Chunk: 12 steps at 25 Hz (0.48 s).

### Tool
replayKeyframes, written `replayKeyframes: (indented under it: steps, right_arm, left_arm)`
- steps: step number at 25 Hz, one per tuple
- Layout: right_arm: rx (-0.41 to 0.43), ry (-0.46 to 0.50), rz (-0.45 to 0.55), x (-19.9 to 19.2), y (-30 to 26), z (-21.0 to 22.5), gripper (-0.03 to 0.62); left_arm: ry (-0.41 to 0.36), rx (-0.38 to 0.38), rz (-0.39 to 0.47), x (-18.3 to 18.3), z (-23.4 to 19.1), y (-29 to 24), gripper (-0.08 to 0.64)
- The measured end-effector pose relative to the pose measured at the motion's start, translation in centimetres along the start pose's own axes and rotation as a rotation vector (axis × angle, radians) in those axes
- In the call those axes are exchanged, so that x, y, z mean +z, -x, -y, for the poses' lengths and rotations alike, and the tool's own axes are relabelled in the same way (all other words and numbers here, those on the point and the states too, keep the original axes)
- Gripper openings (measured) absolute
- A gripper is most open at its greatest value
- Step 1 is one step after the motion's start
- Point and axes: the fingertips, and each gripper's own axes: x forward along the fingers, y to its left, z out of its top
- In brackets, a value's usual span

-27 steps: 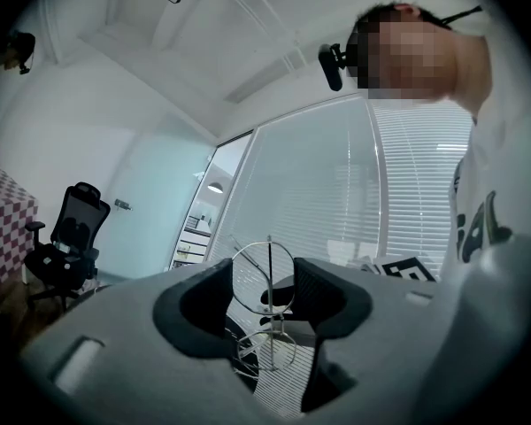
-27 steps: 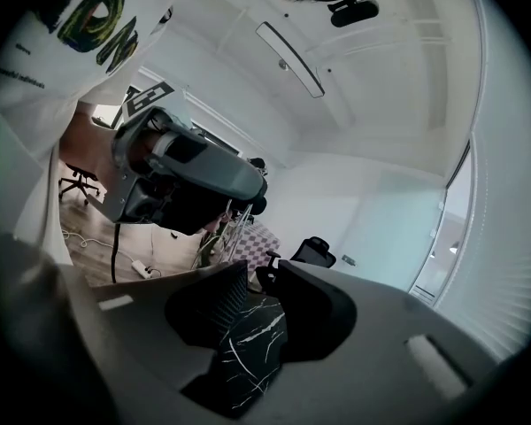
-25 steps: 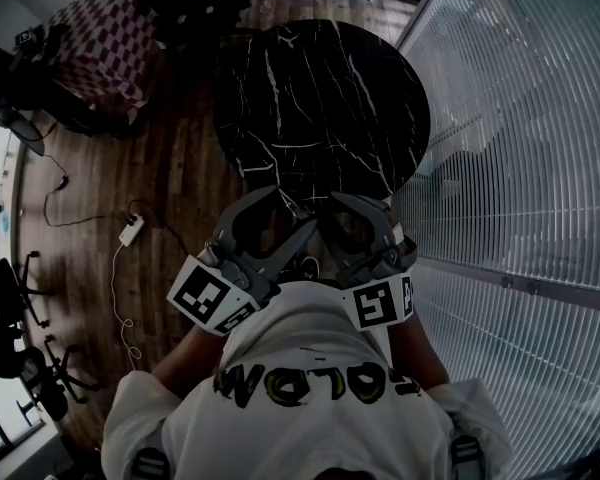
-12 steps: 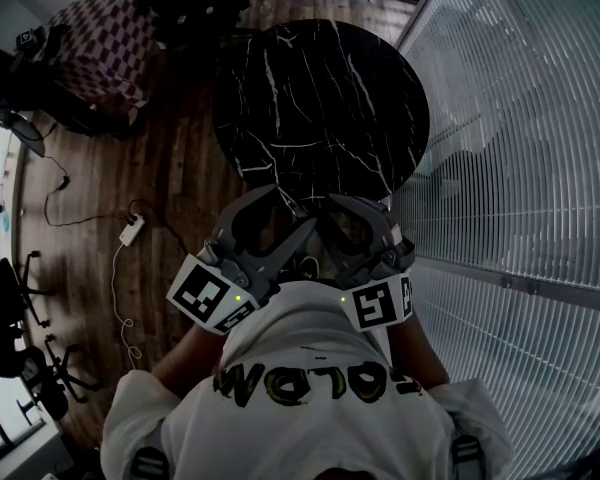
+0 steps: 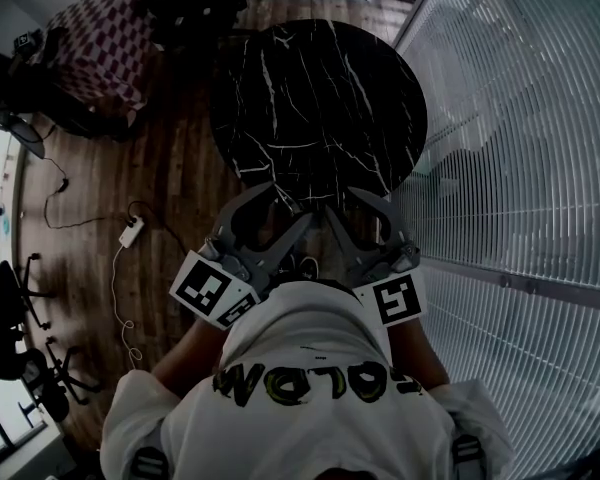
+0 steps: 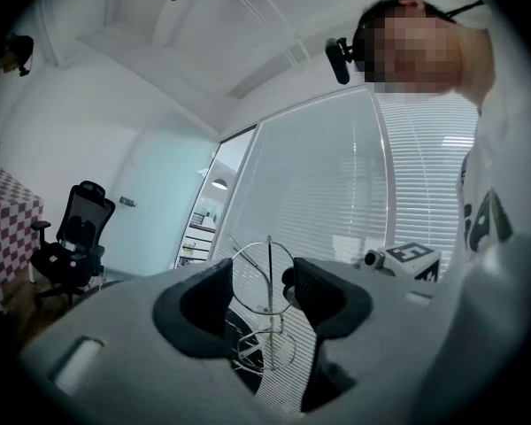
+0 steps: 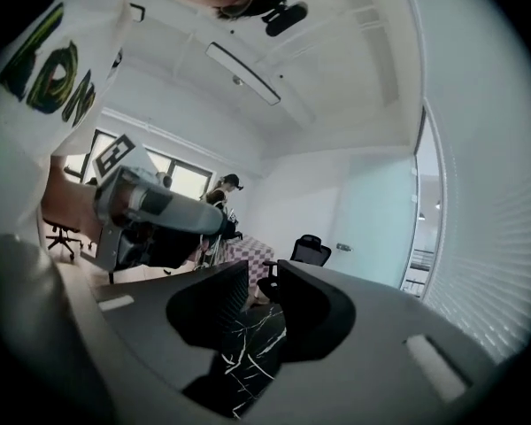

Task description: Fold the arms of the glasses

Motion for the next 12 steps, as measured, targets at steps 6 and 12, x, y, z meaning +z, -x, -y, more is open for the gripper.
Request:
replayKeyframes:
  steps: [6,12]
  right_arm:
    - [0.003,-0.216,0.038,-0.9,0.2,1.2,0.092]
    - [-0.022,-0.279,0.033,-1.5,0.5,1.7,0.089]
  left_arm:
    - [0.003,0.037,-0.024,-1.8,-1.0,-0.2,0.218]
    - [0.002,0.051,-0.033,-2.3,-1.2,-0.2,0.218]
